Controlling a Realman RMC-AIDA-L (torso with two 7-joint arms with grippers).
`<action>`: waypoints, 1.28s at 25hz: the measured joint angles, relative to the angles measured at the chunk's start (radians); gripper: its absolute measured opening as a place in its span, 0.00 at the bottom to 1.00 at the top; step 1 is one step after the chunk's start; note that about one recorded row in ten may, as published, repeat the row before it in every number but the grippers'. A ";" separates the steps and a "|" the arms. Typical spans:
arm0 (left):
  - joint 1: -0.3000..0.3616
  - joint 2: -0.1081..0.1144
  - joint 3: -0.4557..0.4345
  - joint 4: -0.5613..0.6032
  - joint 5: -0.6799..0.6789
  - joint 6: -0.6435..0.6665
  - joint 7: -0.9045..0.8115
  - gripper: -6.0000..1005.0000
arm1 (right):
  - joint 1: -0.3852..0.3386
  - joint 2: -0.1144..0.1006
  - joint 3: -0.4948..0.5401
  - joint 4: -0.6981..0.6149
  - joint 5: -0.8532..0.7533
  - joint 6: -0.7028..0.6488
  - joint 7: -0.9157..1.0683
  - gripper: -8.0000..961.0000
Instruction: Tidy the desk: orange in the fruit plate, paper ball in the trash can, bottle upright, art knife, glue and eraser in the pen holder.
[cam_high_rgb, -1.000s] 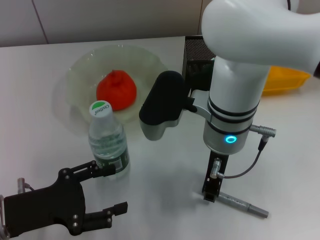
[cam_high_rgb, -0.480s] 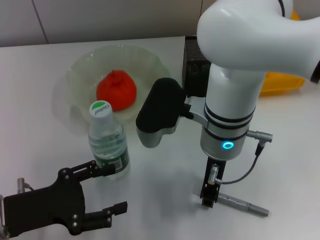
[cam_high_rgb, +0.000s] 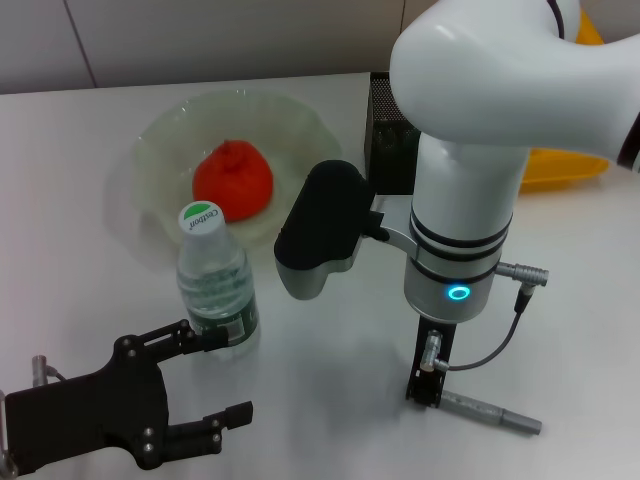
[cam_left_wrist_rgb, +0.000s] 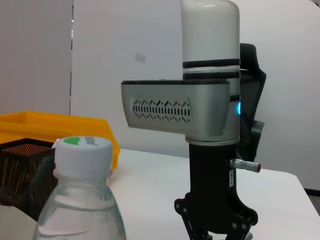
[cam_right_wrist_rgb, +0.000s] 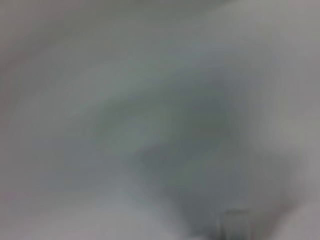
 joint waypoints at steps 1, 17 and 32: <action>0.000 0.000 0.000 0.000 0.000 0.000 0.000 0.78 | 0.000 0.000 0.000 0.000 0.000 0.000 0.000 0.15; 0.002 0.000 0.000 0.000 -0.005 0.008 0.004 0.78 | -0.063 -0.014 0.608 -0.450 -0.361 -0.106 -0.105 0.15; -0.008 -0.003 0.000 0.000 -0.008 0.010 0.005 0.78 | -0.152 -0.012 0.704 -0.439 -0.352 0.309 -0.208 0.15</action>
